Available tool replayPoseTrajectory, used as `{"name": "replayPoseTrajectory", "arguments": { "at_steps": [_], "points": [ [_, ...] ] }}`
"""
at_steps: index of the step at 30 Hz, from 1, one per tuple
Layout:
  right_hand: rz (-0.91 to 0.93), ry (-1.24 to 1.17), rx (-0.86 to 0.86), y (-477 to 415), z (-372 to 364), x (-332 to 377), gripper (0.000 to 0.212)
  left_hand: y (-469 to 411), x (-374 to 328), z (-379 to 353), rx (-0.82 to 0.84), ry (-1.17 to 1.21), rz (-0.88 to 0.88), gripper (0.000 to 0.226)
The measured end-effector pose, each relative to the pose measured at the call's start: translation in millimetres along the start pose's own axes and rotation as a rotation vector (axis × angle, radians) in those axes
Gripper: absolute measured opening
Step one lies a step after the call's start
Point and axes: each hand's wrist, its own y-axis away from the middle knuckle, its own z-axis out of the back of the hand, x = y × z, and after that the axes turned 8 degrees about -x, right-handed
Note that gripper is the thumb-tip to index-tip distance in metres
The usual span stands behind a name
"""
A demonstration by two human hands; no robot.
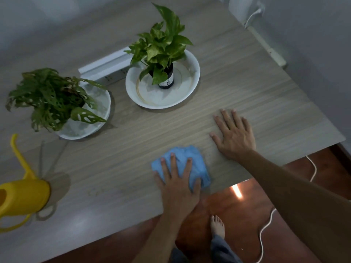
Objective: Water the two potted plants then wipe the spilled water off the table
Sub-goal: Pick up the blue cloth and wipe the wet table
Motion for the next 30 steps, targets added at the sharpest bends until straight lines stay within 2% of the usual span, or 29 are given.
{"name": "replayPoseTrajectory", "arguments": {
  "at_steps": [2, 4, 7, 10, 12, 14, 16, 18, 20, 22, 24, 26, 28, 30],
  "points": [
    [0.004, -0.004, -0.003, 0, 0, -1, 0.069, -36, -31, -10, -0.017, 0.028, -0.037, 0.068],
    [0.014, 0.006, -0.014, 2, -1, -2, 0.068, -81, -23, -14, -0.064, 0.012, 0.016, 0.067],
    [0.016, 0.005, -0.009, 1, -2, -3, 0.066, -115, 49, -5, -0.064, -0.048, 0.138, 0.063],
    [-0.002, -0.007, -0.016, 1, -1, -1, 0.065, -66, 109, 15, -0.116, -0.06, 0.199, 0.06],
    [0.0, -0.006, -0.031, 2, -1, -1, 0.065, -17, 86, 16, -0.077, -0.053, 0.185, 0.059],
    [0.013, -0.008, -0.035, 2, -1, -1, 0.064, 5, 31, 8, -0.027, -0.015, 0.045, 0.058],
    [0.023, -0.007, -0.039, 1, -1, -1, 0.063, -7, -17, -6, -0.052, 0.034, -0.101, 0.057],
    [0.031, 0.003, -0.048, 1, -1, -3, 0.062, -51, -30, -14, -0.066, 0.075, -0.135, 0.055],
    [0.039, 0.012, -0.04, 3, -1, -4, 0.061, -96, 2, -13, -0.054, 0.021, -0.049, 0.056],
    [0.035, 0.004, -0.035, 3, 1, -3, 0.062, -110, 63, -4, -0.047, -0.054, 0.139, 0.06],
    [0.025, -0.01, -0.016, 1, 4, -1, 0.063, -82, 116, 12, -0.107, -0.054, 0.301, 0.061],
    [0.009, -0.008, 0.002, 2, 6, 1, 0.064, -30, 117, 20, -0.117, -0.057, 0.363, 0.06],
    [0.016, 0.003, 0.024, 3, 6, 2, 0.065, 8, 70, 12, -0.05, -0.048, 0.28, 0.06],
    [0.026, 0.009, 0.049, 1, 8, 3, 0.066, 12, 13, 0, -0.046, 0.003, 0.081, 0.058]
  ]
}}
